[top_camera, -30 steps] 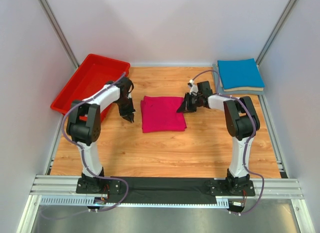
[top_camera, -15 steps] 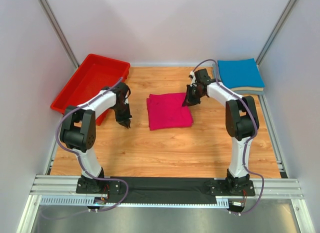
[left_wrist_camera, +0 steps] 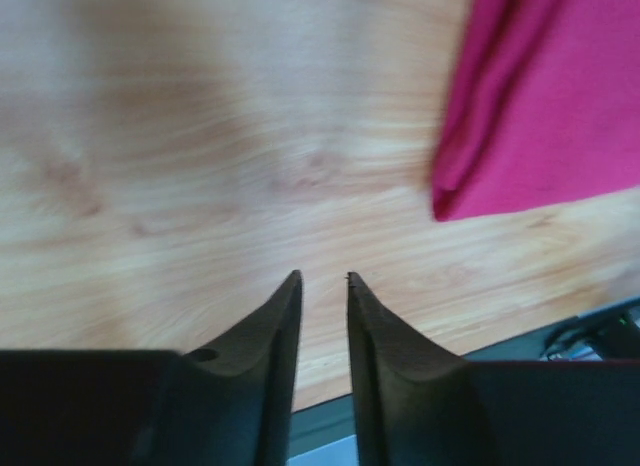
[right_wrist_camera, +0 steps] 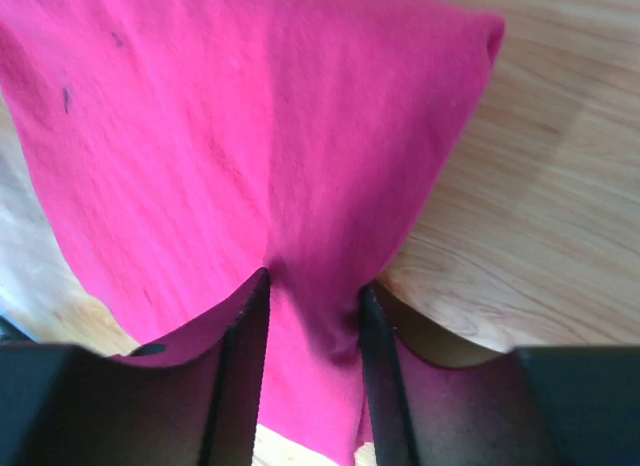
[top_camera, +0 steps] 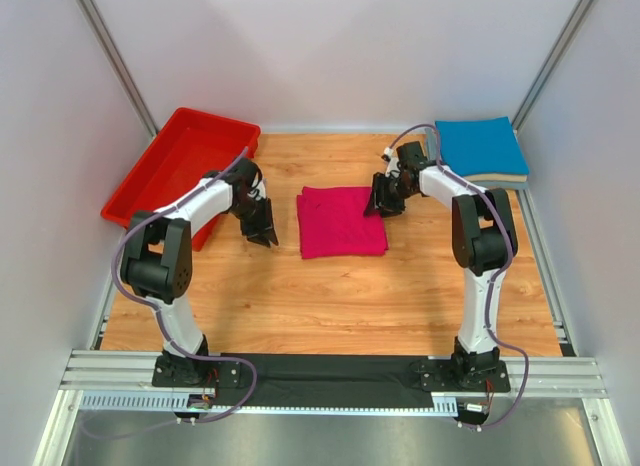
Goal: Fold and stack the t-shirts
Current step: Neatly place the folded tshirt to the corner
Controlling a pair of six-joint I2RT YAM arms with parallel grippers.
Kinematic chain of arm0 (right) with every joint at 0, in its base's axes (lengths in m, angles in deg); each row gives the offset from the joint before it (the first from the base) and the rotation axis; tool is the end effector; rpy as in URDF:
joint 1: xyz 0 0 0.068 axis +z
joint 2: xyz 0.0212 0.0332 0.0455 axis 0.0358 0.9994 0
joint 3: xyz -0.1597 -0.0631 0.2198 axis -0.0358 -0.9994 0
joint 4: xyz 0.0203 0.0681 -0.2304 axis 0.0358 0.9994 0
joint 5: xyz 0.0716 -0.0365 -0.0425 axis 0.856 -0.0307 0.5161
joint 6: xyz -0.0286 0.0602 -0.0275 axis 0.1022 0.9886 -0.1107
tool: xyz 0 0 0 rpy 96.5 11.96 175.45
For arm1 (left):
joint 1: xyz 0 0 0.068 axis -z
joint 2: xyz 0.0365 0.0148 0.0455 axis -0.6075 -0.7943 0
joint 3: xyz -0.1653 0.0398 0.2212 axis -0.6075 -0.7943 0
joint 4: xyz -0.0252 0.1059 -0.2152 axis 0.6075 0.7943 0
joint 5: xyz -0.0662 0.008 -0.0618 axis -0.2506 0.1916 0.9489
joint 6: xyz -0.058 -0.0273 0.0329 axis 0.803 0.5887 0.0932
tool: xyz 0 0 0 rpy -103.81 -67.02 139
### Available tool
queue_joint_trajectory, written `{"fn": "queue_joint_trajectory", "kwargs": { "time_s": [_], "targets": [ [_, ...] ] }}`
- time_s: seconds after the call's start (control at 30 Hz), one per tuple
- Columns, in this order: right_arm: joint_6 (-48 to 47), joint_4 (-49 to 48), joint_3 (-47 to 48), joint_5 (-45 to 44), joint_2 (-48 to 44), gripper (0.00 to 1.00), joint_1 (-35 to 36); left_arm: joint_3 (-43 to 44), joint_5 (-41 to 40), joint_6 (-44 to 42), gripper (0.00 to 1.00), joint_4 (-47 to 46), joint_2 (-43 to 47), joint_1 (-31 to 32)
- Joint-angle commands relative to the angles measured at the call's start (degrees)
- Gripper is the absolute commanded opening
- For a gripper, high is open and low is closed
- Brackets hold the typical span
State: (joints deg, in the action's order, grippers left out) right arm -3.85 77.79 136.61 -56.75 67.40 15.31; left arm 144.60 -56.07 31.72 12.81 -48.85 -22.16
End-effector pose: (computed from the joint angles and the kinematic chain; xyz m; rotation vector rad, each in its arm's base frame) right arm 0.4155 0.1246 0.1601 -0.0746 2.7797 0.7536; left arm 0.3164 -0.1040 0.1853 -0.2641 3.0073 -0.5226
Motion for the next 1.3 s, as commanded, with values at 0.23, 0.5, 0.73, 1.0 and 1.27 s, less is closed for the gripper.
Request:
{"fn": "queue_joint_trajectory", "kwargs": {
  "time_s": [0.23, 0.5, 0.73, 1.0, 1.27],
  "targets": [
    [-2.7, -9.8, -7.2, 11.9, -0.6, 0.56, -2.7, 9.0, 13.9, -1.3, 0.39, -11.2, -7.7, 0.8],
    [-1.0, -15.3, -12.5, 12.8, -1.0, 0.55, -2.5, 11.0, 13.0, 0.0, 0.38, -11.1, -12.3, 1.2],
    [0.3, -12.6, -11.7, 5.7, -1.1, 0.32, -1.2, 9.5, 6.7, 0.7, 0.35, -5.8, -7.5, 1.2],
    [3.3, -11.0, -9.6, 2.7, -1.1, 0.08, 1.7, 4.3, 3.5, 1.3, 0.35, -5.0, -1.5, 1.2],
    [1.1, 2.9, 5.9, -4.5, -1.4, 0.0, 0.9, -2.2, 4.8, 2.2, 0.34, -5.9, 4.4, 1.4]
  ]
}}
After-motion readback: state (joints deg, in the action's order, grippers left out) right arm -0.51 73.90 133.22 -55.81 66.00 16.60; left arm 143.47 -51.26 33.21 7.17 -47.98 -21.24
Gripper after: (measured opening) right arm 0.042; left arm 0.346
